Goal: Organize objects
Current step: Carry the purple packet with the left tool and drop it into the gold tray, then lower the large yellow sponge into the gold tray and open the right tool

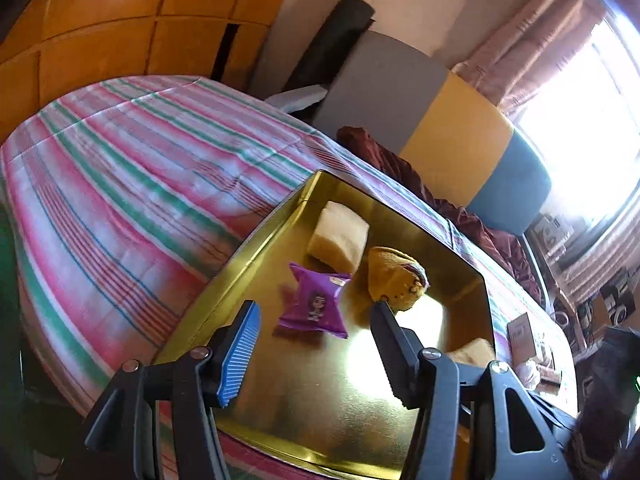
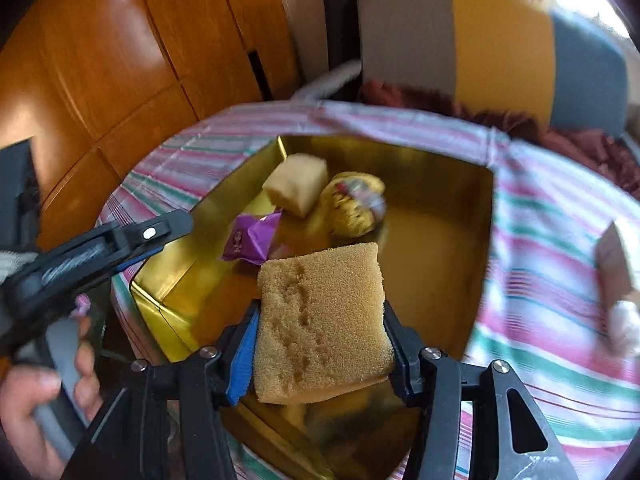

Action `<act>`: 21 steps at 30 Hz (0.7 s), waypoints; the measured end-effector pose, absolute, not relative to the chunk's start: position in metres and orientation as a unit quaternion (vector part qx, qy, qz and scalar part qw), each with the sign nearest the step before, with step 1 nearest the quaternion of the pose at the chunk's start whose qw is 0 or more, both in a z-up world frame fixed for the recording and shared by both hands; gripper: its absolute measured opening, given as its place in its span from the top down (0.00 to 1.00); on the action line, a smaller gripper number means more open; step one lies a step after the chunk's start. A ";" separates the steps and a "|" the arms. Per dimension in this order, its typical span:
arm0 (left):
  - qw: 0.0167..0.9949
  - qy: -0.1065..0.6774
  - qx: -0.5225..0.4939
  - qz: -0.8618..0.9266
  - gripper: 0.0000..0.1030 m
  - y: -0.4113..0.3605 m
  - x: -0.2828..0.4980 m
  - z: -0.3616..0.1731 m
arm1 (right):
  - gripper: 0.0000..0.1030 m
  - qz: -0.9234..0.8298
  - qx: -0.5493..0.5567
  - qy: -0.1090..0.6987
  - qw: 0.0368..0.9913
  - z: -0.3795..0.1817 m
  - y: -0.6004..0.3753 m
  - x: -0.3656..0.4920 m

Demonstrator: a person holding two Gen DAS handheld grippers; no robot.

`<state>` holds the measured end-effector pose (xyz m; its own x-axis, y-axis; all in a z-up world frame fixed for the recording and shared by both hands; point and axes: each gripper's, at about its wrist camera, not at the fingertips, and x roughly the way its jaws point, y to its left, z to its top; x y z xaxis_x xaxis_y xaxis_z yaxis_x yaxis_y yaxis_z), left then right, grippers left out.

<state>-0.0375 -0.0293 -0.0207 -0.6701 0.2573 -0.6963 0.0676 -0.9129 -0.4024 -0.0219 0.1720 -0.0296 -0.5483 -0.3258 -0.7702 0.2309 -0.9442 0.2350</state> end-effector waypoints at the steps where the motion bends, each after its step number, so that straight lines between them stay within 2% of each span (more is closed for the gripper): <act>1: 0.049 -0.205 -0.401 0.891 0.44 -0.032 -0.037 -0.021 | 0.46 -0.871 0.458 -0.063 0.165 -0.032 0.169 -0.031; 10: 0.037 -0.223 -0.395 0.891 0.44 -0.045 -0.034 -0.020 | 0.44 -0.847 0.502 -0.069 0.159 -0.046 0.141 -0.088; 12: 0.038 -0.223 -0.397 0.890 0.43 -0.045 -0.034 -0.021 | 0.35 -0.846 0.506 -0.067 0.153 -0.048 0.139 -0.094; 15: 0.042 -0.220 -0.405 0.886 0.43 -0.042 -0.035 -0.024 | 0.29 -0.851 0.499 -0.075 0.148 -0.044 0.142 -0.092; 21: 0.048 -0.216 -0.408 0.886 0.43 -0.035 -0.033 -0.028 | 0.27 -0.872 0.462 -0.075 0.145 -0.022 0.157 -0.069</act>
<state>-0.0329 -0.0354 -0.0277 -0.6629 0.2614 -0.7016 0.0914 -0.9018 -0.4224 -0.0688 0.1566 -0.0225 -0.5313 -0.3220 -0.7836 0.1834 -0.9467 0.2647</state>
